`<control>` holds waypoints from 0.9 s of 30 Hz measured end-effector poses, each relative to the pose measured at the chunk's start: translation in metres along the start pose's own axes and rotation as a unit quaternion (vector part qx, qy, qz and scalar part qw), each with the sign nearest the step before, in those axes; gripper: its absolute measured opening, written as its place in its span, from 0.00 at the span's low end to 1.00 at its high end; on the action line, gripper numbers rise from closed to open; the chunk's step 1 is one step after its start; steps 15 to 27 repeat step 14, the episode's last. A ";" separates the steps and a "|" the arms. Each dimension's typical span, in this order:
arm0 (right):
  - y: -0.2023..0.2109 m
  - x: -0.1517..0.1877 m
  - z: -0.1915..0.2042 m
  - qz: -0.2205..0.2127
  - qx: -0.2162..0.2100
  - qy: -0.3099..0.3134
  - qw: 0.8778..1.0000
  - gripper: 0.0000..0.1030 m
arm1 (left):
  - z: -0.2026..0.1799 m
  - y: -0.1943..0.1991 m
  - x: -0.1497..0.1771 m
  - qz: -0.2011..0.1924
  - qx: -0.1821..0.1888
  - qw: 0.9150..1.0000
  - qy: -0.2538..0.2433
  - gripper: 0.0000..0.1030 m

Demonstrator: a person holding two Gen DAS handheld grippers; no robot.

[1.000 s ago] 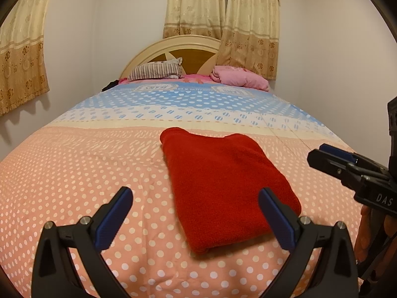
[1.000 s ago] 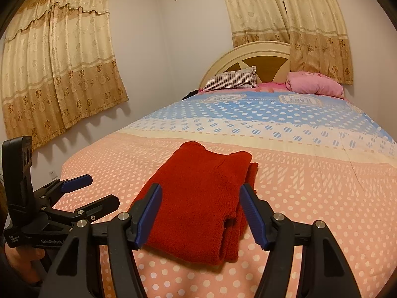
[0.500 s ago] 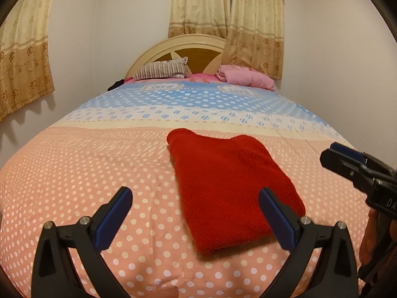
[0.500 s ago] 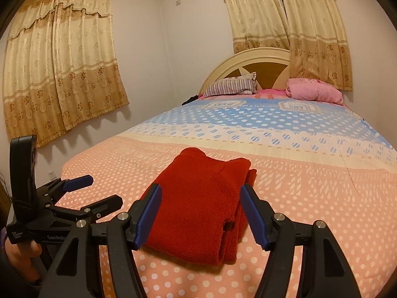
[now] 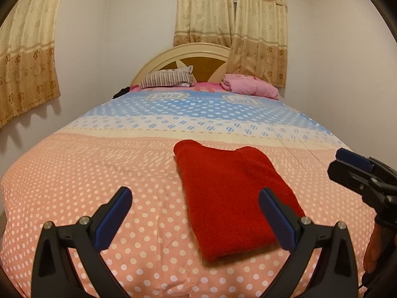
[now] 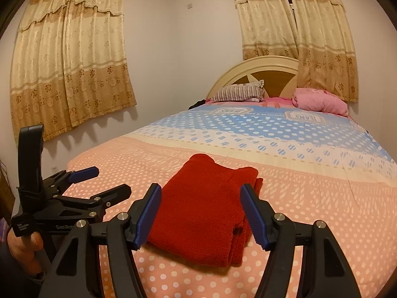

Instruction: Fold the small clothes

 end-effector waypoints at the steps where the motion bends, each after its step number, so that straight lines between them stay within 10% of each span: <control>1: 0.001 0.000 0.001 0.000 -0.002 -0.001 1.000 0.65 | 0.001 -0.001 0.000 0.001 0.002 1.000 0.002 1.00; 27: 0.000 0.005 0.006 0.011 -0.005 -0.002 1.000 0.65 | 0.003 -0.005 0.003 0.007 0.004 1.000 0.005 1.00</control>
Point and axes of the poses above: each gripper's, at about its wrist camera, not at the fingertips, and y roughly against the way its jaws point, z to its left, x to its underside, the point moved 1 cm from there along -y, roughly the way its jaws point, and after that the axes turned 1 degree about z, right-handed, at the moved point
